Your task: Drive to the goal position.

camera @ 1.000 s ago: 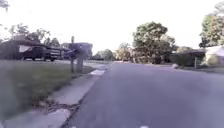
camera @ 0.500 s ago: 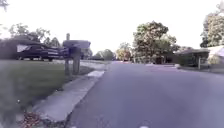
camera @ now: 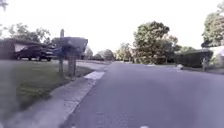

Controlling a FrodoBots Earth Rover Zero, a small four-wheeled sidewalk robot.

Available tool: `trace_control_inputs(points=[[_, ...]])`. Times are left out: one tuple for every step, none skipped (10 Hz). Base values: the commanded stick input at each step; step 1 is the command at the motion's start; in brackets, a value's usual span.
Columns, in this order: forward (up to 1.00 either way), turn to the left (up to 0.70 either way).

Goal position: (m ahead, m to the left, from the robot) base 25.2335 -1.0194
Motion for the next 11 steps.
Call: trace_control_inputs(points=[[1.00,0.00],[1.00,0.00],[1.00,0.00],[1.00,-0.01],[1.00,-0.07],[1.00,-0.37],[1.00,-0.16],[1.00,-0.03],[1.00,0.00],[1.00,0.00],[1.00,0.00]])
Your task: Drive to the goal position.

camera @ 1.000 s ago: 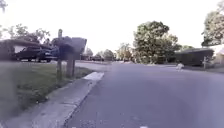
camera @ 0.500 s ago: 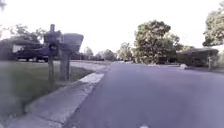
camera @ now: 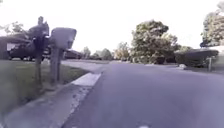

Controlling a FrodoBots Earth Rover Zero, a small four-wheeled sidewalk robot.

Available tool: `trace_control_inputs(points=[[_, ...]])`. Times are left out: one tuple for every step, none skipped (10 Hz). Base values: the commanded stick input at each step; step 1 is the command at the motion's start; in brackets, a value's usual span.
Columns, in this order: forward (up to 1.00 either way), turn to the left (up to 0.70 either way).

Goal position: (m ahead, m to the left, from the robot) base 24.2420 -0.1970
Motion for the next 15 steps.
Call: trace_control_inputs(points=[[1.00,0.00],[1.00,0.00],[1.00,0.00],[1.00,0.00],[1.00,0.00],[1.00,0.00],[1.00,0.00],[1.00,0.00],[1.00,0.00],[1.00,0.00],[1.00,0.00],[1.00,0.00],[1.00,0.00],[1.00,0.00],[1.00,0.00]])
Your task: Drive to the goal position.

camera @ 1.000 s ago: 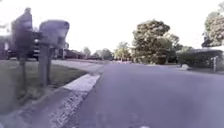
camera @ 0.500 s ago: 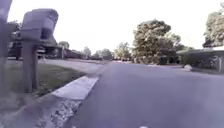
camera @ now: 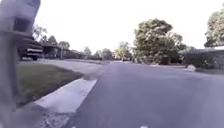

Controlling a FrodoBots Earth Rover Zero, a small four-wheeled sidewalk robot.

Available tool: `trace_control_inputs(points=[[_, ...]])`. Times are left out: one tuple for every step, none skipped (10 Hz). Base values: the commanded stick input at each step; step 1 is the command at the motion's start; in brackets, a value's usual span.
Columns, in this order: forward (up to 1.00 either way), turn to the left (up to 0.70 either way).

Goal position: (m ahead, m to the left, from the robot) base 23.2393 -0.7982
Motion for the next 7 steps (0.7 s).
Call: trace_control_inputs(points=[[1.00,0.00],[1.00,0.00],[1.00,-0.01],[1.00,-0.02],[1.00,-0.01],[1.00,0.00],[1.00,0.00]])
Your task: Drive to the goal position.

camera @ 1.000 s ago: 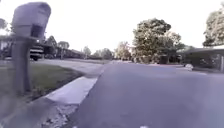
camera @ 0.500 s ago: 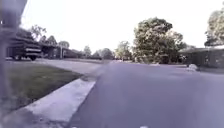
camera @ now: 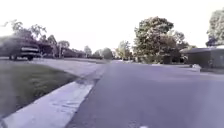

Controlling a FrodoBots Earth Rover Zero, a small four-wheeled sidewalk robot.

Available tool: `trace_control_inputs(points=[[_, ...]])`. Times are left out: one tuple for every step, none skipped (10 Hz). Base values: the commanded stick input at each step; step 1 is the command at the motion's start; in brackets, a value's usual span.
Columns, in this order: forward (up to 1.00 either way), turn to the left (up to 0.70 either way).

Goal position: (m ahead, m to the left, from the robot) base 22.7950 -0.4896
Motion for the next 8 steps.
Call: trace_control_inputs(points=[[1.00,0.00],[1.00,0.00],[1.00,0.00],[1.00,0.00],[1.00,0.00],[1.00,0.00],[1.00,0.00],[1.00,0.00]])
